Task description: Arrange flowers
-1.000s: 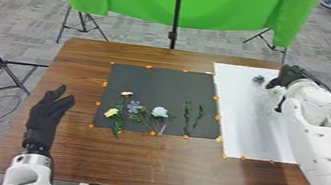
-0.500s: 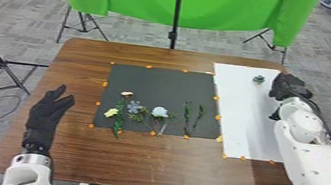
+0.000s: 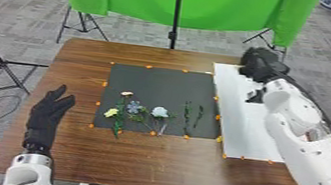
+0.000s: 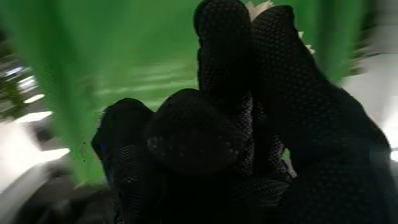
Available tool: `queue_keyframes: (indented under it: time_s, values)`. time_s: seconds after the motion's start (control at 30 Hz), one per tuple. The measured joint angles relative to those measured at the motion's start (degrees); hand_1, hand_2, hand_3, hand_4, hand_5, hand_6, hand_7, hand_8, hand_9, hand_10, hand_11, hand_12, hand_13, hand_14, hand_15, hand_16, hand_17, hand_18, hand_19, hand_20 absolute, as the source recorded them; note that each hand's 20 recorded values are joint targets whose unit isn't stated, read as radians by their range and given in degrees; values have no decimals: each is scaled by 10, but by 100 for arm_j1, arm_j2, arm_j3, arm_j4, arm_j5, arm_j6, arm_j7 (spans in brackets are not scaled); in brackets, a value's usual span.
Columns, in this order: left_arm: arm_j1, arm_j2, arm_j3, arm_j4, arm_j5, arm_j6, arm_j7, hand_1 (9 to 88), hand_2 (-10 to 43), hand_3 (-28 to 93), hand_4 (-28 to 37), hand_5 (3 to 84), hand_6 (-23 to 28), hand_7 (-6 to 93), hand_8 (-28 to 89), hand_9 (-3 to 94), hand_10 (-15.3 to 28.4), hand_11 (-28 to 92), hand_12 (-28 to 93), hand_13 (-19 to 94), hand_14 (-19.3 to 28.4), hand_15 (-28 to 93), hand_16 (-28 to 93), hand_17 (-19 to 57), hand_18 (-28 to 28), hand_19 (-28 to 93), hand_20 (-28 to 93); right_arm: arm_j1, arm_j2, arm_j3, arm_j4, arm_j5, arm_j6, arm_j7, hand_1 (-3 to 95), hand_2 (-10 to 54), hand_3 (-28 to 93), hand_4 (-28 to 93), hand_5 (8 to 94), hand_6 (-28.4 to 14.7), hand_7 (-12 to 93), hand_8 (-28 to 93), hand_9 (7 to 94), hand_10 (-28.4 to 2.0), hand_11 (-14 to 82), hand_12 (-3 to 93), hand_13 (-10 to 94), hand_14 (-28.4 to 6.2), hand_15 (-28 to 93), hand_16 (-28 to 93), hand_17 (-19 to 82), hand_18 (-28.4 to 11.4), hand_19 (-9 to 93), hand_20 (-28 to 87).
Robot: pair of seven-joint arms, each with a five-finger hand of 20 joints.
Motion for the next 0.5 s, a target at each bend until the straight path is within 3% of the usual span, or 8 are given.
queue_keyframes:
  time_s: [0.13,0.5]
  values:
    - [-36,0,30,6,4,-20,-10,192,49,639,-283,398,36,65,-59,458,124,136,113,352,146,103,41,37,126,46,195,240,-165,-578,33,70,-401,-269,597,-95,558,-175,774,19,244,80,913,-89,161,354,911,-11,604,344,650,-109,932,587]
    - [-82,-16,46,14,27,-85,-33,192,47,639,-283,397,36,64,-58,456,123,134,113,349,146,101,41,37,125,44,195,273,-612,-1073,266,-132,-517,-561,566,-95,553,-175,747,29,238,57,894,-99,220,319,903,-14,606,341,641,-113,932,579]
